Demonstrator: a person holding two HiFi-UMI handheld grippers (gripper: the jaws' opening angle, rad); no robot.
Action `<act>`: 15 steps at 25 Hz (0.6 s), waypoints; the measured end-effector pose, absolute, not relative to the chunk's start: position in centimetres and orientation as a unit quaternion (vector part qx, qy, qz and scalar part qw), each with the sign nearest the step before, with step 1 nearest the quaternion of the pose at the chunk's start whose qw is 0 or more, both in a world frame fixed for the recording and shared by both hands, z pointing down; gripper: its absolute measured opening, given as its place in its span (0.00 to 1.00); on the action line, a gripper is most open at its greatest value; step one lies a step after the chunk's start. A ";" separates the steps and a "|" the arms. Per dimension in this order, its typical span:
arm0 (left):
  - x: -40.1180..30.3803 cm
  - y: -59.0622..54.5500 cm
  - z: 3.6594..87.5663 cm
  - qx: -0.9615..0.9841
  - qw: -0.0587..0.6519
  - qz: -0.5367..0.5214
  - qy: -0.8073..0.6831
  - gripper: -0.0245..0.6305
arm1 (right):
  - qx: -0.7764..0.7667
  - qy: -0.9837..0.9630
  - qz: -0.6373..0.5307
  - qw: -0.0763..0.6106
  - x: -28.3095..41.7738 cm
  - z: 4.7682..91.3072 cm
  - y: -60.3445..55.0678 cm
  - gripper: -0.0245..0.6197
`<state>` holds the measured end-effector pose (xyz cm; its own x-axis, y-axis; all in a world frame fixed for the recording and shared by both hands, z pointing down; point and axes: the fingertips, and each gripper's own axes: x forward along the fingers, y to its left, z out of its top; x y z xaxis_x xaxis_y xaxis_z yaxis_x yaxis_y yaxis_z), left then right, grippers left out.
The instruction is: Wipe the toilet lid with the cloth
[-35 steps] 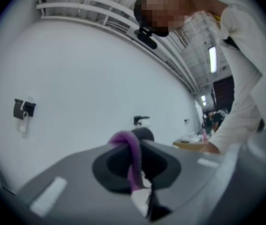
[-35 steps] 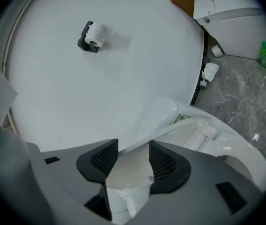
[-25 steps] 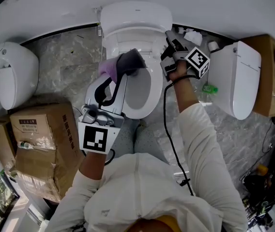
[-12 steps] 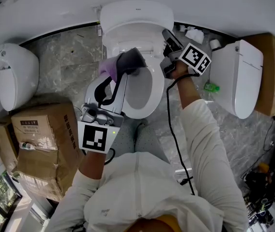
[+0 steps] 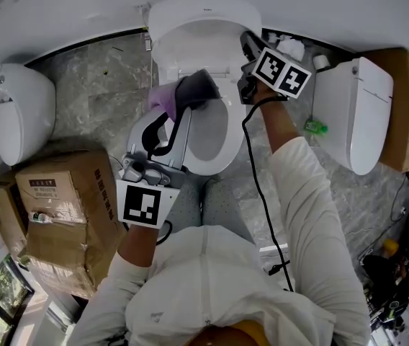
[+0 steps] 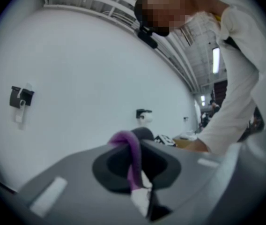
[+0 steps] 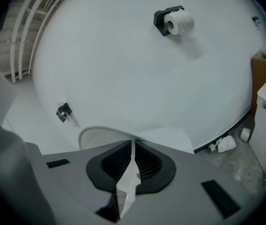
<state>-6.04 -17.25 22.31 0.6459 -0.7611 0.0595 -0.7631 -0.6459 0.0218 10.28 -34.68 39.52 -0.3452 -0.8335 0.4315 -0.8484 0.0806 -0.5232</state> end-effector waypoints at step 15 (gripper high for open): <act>-8.7 -18.9 24.0 0.902 0.048 0.031 -0.429 0.07 | 0.636 -0.709 0.281 0.120 10.3 40.9 -38.8 0.06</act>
<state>-8.71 -18.94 23.99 0.6304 -0.7702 0.0968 -0.7762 -0.6277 0.0593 10.34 -38.80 40.92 -0.1619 -0.8342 0.5272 -0.9689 0.0332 -0.2451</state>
